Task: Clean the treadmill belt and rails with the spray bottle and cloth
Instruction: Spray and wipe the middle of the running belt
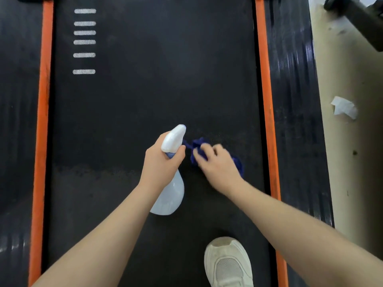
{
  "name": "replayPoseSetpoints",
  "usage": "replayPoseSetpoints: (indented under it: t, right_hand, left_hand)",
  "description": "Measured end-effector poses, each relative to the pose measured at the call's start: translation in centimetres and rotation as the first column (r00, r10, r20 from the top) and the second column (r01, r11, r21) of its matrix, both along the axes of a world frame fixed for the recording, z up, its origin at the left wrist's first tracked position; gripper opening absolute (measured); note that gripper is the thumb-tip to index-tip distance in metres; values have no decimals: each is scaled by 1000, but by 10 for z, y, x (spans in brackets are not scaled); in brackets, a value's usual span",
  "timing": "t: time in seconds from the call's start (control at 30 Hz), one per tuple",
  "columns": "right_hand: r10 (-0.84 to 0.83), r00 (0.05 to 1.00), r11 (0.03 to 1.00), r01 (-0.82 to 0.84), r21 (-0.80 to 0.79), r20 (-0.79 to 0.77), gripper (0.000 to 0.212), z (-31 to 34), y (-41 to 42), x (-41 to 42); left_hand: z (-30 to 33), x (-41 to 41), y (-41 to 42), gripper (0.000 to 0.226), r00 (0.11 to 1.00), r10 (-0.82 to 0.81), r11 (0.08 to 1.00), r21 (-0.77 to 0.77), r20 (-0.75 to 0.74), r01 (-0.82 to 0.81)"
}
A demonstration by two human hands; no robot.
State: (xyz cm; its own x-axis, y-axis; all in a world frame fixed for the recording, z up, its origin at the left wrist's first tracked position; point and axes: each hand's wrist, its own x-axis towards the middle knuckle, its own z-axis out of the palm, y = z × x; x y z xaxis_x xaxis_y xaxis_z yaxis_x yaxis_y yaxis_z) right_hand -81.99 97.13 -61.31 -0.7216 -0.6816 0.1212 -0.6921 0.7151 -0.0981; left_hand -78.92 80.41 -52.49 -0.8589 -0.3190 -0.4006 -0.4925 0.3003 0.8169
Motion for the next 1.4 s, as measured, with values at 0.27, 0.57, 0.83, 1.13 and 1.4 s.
replayPoseSetpoints:
  t: [0.27,0.57,0.83,1.13,1.4]
  right_hand:
    - [-331,939,938,337,74,-91,45,10,30,-56]
    - [-135,991,986,135,97,-7,51,7,64,-9]
    - [-359,933,907,352,230,-13,58,11,55,-2]
    - [-474,872,863,487,136,-120,44,11,57,-72]
    - [-402,914,909,405,104,-42,54,13,80,-14]
  left_hand:
    - [-1,-1,1,35,1000,9,1000,-7,19,-9]
    - [-3,-4,1,33,999,-25,1000,3,33,25]
    - [-5,-8,6,34,997,-56,998,-15,51,57]
    - [-10,-12,23,34,983,-174,983,-50,56,177]
    - [-2,-26,37,33,991,-128,992,17,50,127]
